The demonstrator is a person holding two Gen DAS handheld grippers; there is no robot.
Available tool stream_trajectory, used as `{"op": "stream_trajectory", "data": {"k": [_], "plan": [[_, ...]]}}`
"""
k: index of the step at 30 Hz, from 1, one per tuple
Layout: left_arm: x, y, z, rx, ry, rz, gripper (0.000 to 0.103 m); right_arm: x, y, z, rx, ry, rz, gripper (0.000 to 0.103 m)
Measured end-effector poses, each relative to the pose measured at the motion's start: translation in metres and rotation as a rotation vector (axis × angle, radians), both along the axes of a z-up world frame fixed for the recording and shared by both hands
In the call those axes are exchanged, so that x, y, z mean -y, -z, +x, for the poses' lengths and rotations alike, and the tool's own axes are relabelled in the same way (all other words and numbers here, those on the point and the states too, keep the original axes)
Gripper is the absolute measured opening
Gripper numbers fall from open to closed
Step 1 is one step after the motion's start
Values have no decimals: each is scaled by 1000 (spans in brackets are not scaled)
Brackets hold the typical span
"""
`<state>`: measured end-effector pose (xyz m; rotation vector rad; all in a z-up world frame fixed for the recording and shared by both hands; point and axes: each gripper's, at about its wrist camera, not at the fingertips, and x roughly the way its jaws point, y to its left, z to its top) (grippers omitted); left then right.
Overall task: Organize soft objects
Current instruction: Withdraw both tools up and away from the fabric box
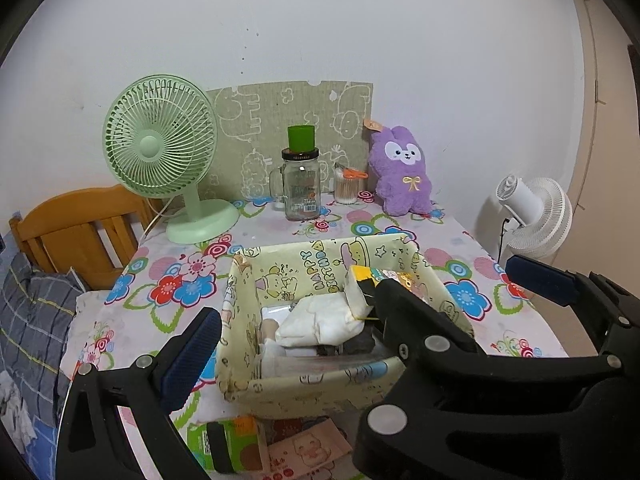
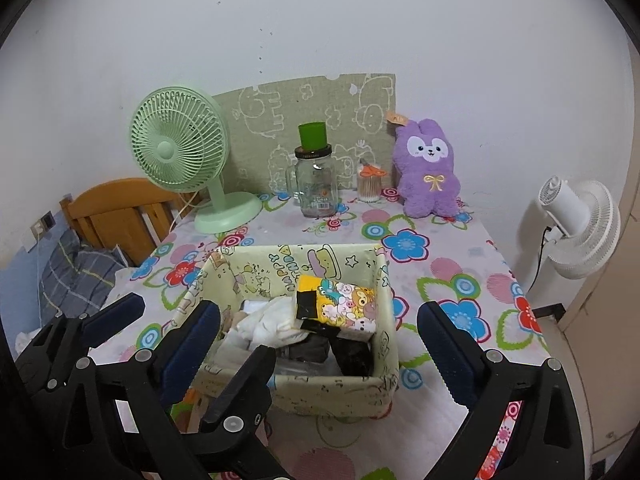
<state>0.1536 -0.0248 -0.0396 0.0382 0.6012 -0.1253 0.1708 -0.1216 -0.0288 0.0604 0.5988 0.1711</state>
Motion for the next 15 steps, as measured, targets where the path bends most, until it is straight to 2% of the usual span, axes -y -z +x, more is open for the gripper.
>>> {"op": "stream_trajectory", "data": {"k": [15], "plan": [[2, -8, -36, 26, 0, 1, 103, 2, -11, -40, 25, 12, -10, 100]]}}
